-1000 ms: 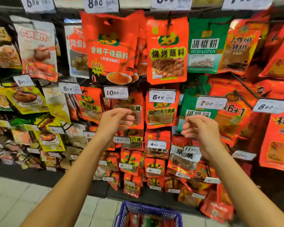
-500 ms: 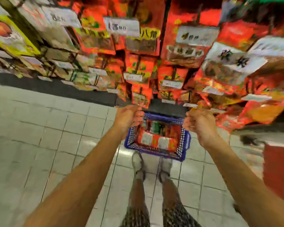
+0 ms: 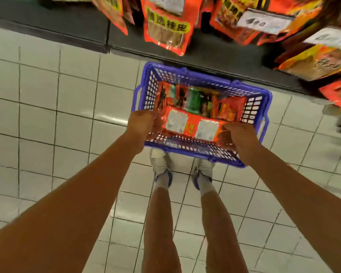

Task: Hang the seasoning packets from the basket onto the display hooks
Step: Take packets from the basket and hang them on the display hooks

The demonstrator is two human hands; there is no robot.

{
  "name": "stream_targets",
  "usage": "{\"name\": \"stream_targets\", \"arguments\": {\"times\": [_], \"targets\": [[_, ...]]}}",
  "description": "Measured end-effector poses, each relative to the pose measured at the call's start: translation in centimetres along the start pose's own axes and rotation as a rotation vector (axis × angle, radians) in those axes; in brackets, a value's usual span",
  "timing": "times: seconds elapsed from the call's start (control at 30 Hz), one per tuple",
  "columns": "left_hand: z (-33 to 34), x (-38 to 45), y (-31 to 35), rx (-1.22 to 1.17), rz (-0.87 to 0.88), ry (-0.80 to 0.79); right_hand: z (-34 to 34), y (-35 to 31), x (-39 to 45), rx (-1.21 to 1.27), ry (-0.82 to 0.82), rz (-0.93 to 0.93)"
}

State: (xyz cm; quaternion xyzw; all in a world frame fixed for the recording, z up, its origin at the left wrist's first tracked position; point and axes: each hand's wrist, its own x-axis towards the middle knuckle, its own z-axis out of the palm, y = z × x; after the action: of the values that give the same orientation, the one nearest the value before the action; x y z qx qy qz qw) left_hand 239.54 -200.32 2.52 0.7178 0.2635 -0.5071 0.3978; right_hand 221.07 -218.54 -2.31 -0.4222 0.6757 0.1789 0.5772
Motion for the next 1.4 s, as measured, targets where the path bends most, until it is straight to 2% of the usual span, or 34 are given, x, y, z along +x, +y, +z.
{"name": "stream_targets", "arguments": {"times": [0.2, 0.4, 0.53, 0.63, 0.7, 0.77, 0.93, 0.97, 1.03, 1.1, 1.2, 1.3, 1.4], "targets": [[1.3, 9.0, -2.9, 0.055, 0.009, -0.035, 3.9, -0.8, 10.9, -0.1, -0.071, 0.014], [1.6, 14.3, -5.9, 0.133, -0.02, -0.079, 6.6, -3.6, 18.2, 0.397, -0.161, 0.063], [1.8, 15.4, -8.0, 0.18, 0.054, -0.043, 7.2, -3.8, 20.5, 0.678, -0.064, 0.083], [1.8, 15.8, -8.4, 0.113, -0.049, -0.119, 7.0, -3.0, 20.7, 0.817, -0.005, 0.086], [1.8, 15.9, -8.3, 0.109, -0.067, -0.142, 6.5, -2.9, 20.7, 0.782, 0.013, 0.102], [1.8, 15.9, -8.7, 0.229, 0.009, -0.079, 6.2, -2.9, 20.6, 0.684, 0.026, 0.102], [1.9, 15.9, -8.8, 0.298, 0.079, -0.019, 6.6, -1.3, 18.2, 0.531, -0.033, 0.117], [2.0, 15.9, -8.9, 0.423, 0.151, 0.012, 6.7, -0.7, 17.4, 0.5, -0.038, 0.124], [2.0, 15.3, -9.1, 0.762, 0.41, 0.065, 6.6, 0.6, 15.3, 0.459, -0.079, 0.137], [1.9, 14.8, -9.8, 1.008, 0.666, 0.023, 6.6, 2.2, 12.9, 0.481, -0.186, 0.171], [2.2, 14.2, -10.1, 1.239, 0.752, -0.075, 7.1, 4.1, 9.7, 0.486, -0.355, 0.256], [2.5, 14.1, -10.6, 1.193, 0.731, -0.152, 7.9, 5.2, 8.5, 0.415, -0.466, 0.267], [2.0, 14.2, -11.3, 0.989, 0.634, -0.043, 8.3, 5.3, 9.8, 0.387, -0.423, 0.248]]}}
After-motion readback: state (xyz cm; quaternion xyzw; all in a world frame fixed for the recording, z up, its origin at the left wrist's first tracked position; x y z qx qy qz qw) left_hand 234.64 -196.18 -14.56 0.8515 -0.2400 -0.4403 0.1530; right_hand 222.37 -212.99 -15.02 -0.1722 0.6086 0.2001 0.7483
